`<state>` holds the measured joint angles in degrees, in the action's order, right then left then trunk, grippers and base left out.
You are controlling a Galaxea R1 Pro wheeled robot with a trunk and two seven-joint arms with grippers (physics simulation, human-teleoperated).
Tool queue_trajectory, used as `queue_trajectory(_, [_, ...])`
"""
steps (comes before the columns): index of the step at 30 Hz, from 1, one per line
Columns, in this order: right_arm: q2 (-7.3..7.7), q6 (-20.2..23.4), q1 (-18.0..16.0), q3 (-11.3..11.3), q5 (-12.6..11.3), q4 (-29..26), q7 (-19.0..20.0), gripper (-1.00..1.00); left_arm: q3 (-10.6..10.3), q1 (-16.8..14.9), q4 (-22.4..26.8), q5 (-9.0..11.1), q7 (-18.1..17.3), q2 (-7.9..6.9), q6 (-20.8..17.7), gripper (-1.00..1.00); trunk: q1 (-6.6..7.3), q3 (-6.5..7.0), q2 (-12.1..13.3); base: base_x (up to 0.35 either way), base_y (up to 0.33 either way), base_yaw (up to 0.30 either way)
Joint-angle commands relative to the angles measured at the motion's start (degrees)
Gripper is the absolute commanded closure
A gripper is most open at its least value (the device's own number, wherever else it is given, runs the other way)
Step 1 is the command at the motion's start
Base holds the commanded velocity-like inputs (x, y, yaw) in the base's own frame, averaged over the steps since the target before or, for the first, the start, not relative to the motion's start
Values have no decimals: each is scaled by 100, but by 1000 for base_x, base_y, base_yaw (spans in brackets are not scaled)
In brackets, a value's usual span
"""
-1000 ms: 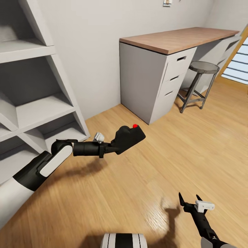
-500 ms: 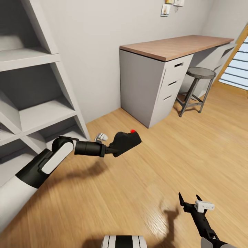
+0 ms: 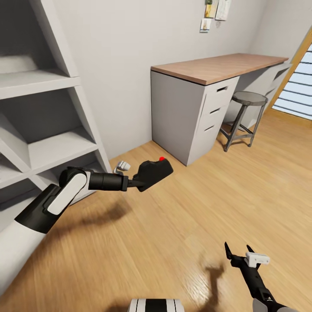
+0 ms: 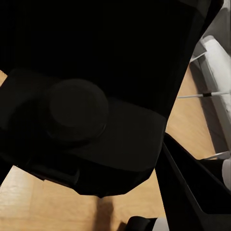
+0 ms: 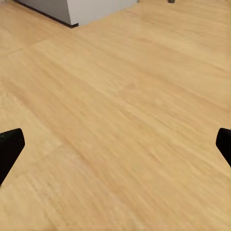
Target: Attach the digital camera to the camera tripod in the bedroom.
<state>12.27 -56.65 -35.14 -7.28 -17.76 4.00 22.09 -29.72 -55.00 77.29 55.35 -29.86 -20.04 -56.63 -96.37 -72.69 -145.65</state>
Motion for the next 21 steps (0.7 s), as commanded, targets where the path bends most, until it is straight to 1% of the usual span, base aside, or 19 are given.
queue_trajectory(1, [1,-21,-9,-45,-14,22,58,-100,-6,-5,11,-21,-38,-1,-7,100,4,9,-1,0,0,0])
queue_trajectory(5, [0,-21,-6,-42,-10,22,58,-100,-14,-2,87,-23,-38,5,-6,100,14,60,5,0,0,0])
queue_trajectory(9, [-1,-22,-4,-42,-8,22,58,-100,-26,6,313,-24,-38,0,-6,100,24,111,10,0,0,0])
queue_trajectory(21, [-5,-19,-4,-42,-8,22,58,-100,-40,7,355,-25,-38,0,-11,100,55,264,26,0,0,0])
